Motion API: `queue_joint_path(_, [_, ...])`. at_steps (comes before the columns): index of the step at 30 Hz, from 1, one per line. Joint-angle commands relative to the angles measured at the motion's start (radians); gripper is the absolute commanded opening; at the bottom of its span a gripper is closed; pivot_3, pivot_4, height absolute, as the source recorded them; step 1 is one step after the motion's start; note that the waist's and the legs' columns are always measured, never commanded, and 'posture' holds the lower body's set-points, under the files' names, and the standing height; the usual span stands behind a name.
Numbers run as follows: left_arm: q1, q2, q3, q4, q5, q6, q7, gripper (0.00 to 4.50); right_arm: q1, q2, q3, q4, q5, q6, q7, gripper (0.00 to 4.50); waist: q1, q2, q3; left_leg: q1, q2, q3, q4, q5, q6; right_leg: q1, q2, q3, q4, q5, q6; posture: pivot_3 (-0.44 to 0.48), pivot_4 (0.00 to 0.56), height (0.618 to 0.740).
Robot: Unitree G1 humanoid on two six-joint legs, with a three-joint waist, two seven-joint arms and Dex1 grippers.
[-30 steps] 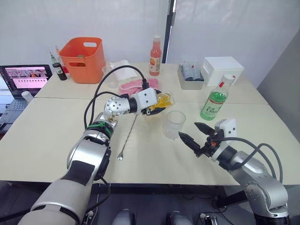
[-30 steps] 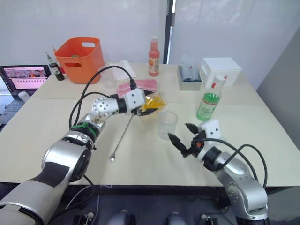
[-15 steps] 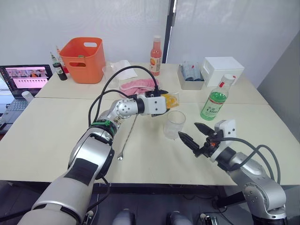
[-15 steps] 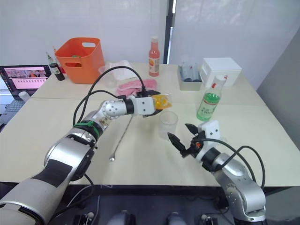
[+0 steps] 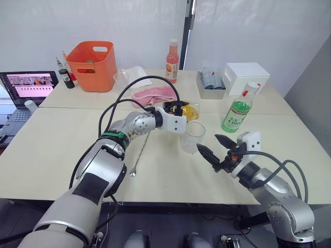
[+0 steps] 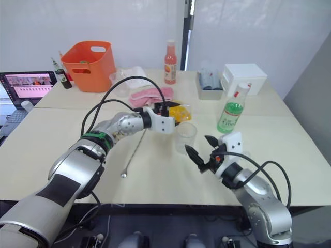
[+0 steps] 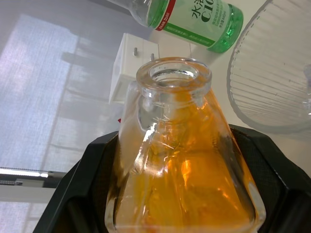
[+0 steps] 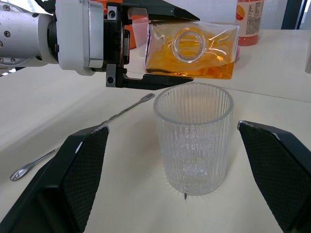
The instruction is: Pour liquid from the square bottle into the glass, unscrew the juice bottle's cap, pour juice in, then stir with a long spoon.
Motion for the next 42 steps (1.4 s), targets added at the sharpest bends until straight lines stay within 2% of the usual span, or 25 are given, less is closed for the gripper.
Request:
queue_joint_path(1, [-0.075, 0.006, -0.007, -0.045, 0.014, -0.046, 0.106, 2.83, 0.001, 0.005, -0.008, -0.046, 0.018, -0.011, -0.006, 4.50, 0.000, 0.000, 0.000, 0.000, 0.000, 0.000, 0.000, 0.000, 0.000, 0.000, 0.000, 0.000, 0.000, 0.000, 0.000, 0.000, 0.150, 0.715])
queue_joint_path(12, [-0.106, 0.020, -0.106, -0.046, 0.137, -0.053, 0.332, 2.83, 0.004, 0.013, -0.008, -0.050, 0.018, -0.011, -0.009, 4.50, 0.000, 0.000, 0.000, 0.000, 0.000, 0.000, 0.000, 0.000, 0.000, 0.000, 0.000, 0.000, 0.000, 0.000, 0.000, 0.000, 0.150, 0.715])
queue_joint_path(24, [-0.126, 0.029, -0.153, -0.038, 0.195, -0.040, 0.436, 2.83, 0.004, 0.019, -0.002, -0.045, 0.017, -0.016, -0.004, 4.50, 0.000, 0.000, 0.000, 0.000, 0.000, 0.000, 0.000, 0.000, 0.000, 0.000, 0.000, 0.000, 0.001, 0.000, 0.000, 0.000, 0.150, 0.715])
queue_joint_path(42, [-0.134, 0.042, -0.191, -0.035, 0.248, -0.015, 0.527, 2.83, -0.001, 0.020, -0.001, -0.040, 0.021, -0.012, 0.005, 4.50, 0.000, 0.000, 0.000, 0.000, 0.000, 0.000, 0.000, 0.000, 0.000, 0.000, 0.000, 0.000, 0.001, 0.000, 0.000, 0.000, 0.150, 0.715])
